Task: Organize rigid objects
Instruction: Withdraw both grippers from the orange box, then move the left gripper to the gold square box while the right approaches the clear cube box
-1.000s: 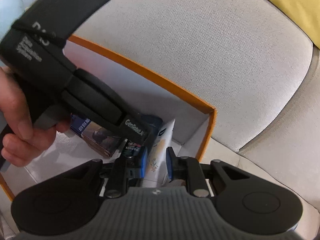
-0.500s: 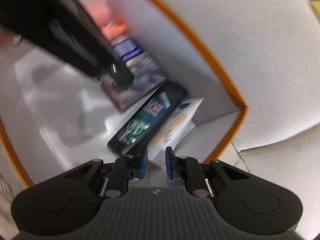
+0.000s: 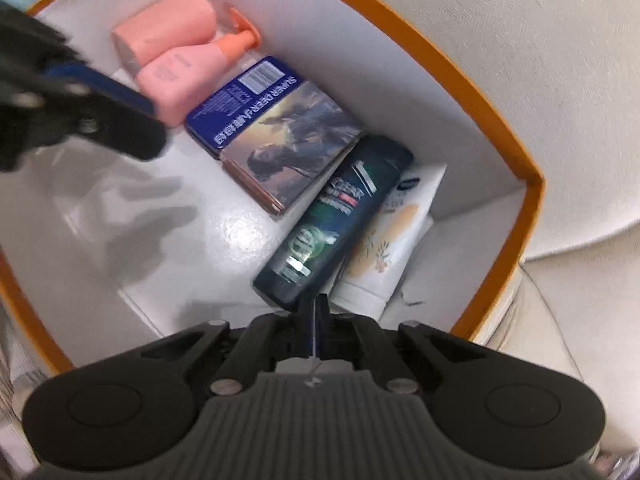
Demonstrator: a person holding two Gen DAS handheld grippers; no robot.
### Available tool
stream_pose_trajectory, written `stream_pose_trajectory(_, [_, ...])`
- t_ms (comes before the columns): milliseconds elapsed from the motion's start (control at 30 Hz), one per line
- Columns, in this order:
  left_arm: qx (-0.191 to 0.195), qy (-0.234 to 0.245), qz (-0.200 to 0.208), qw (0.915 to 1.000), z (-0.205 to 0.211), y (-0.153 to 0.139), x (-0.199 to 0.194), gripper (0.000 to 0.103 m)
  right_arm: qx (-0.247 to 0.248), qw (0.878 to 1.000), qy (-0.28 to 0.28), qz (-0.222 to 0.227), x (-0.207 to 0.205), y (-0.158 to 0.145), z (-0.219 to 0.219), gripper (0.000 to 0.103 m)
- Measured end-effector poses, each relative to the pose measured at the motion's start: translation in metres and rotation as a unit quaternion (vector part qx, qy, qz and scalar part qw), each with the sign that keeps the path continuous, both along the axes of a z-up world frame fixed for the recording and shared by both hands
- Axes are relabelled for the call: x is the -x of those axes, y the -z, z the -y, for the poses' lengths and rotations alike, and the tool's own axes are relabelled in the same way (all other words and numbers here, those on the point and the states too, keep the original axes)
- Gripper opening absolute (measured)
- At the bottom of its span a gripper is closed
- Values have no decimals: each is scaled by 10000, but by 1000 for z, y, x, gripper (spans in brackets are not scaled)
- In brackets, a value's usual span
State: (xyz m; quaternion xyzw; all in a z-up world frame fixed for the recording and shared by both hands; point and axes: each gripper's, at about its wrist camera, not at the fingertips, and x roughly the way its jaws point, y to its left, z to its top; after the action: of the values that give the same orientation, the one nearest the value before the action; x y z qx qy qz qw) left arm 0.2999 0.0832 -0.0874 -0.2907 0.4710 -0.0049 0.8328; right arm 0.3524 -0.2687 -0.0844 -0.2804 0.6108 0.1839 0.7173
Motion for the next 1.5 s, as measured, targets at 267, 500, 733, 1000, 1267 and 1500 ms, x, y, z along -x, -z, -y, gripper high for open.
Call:
stream_pose_trajectory(267, [-148, 15, 554, 9984, 0, -36, 48, 18, -201, 9966, 109, 798, 41, -39, -9, 10])
stream_pose_trajectory(500, [-389, 44, 989, 9943, 12, -68, 107, 18, -1227, 9721, 839, 1816, 85, -80, -10, 21])
stream_pose_trajectory(733, [-758, -248, 1049, 9913, 33, -66, 159, 19, -2108, 9337, 1604, 2411, 158, -100, -6, 33])
stream_pose_trajectory(1000, [-932, -433, 764, 9918, 56, -17, 201, 33, -2624, 8885, 2761, 2559, 233, -58, -8, 39])
stream_pose_trajectory(1267, [-1467, -1198, 225, 9816, 52, 11, 223, 64, -2606, 9022, 2694, 2133, 245, -4, -57, 50])
stream_pose_trajectory(1500, [-1568, -1237, -50, 9798, 34, 26, 209, 77, -2822, 8935, 2764, 2136, 226, 0, -79, 62])
